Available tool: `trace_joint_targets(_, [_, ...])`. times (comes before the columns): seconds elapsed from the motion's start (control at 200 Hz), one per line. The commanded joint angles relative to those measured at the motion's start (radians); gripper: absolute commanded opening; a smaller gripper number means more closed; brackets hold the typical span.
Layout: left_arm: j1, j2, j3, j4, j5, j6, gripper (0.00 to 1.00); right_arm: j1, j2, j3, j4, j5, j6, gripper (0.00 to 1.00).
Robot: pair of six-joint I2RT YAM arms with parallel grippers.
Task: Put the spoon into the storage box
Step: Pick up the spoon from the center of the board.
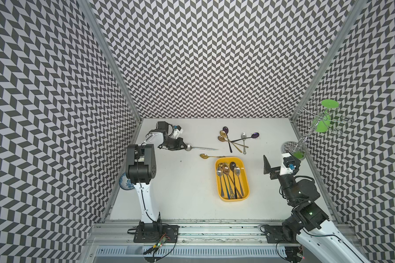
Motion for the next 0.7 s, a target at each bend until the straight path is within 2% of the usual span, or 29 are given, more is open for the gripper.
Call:
trace_joint_targets(0.0, [0.015, -0.079, 0.044, 0.001, 0.059, 0.022, 0.04, -0.002, -0.009, -0.008, 0.062, -0.022, 0.008, 1.00])
trace_joint_targets(0.125, [0.015, -0.130, 0.057, -0.007, 0.073, 0.060, 0.04, -0.001, -0.002, -0.013, 0.057, 0.012, 0.005, 1.00])
trace_joint_targets(0.2, [0.011, -0.151, 0.067, -0.006, 0.088, 0.080, 0.05, -0.001, -0.008, -0.011, 0.071, -0.009, 0.005, 1.00])
trace_joint_targets(0.381, [-0.014, -0.144, 0.169, -0.113, 0.087, 0.182, 0.06, -0.002, -0.008, -0.017, 0.072, 0.019, -0.003, 1.00])
trace_joint_targets(0.501, [-0.026, -0.143, 0.209, -0.127, 0.078, 0.222, 0.06, -0.002, -0.021, -0.017, 0.073, -0.010, 0.001, 1.00])
trace_joint_targets(0.606, [-0.035, -0.131, 0.255, -0.165, 0.113, 0.262, 0.07, -0.001, -0.010, -0.018, 0.072, 0.030, -0.007, 1.00])
trace_joint_targets(0.696, [-0.058, -0.130, 0.278, -0.191, 0.104, 0.333, 0.07, -0.002, -0.019, -0.019, 0.085, 0.002, -0.005, 1.00])
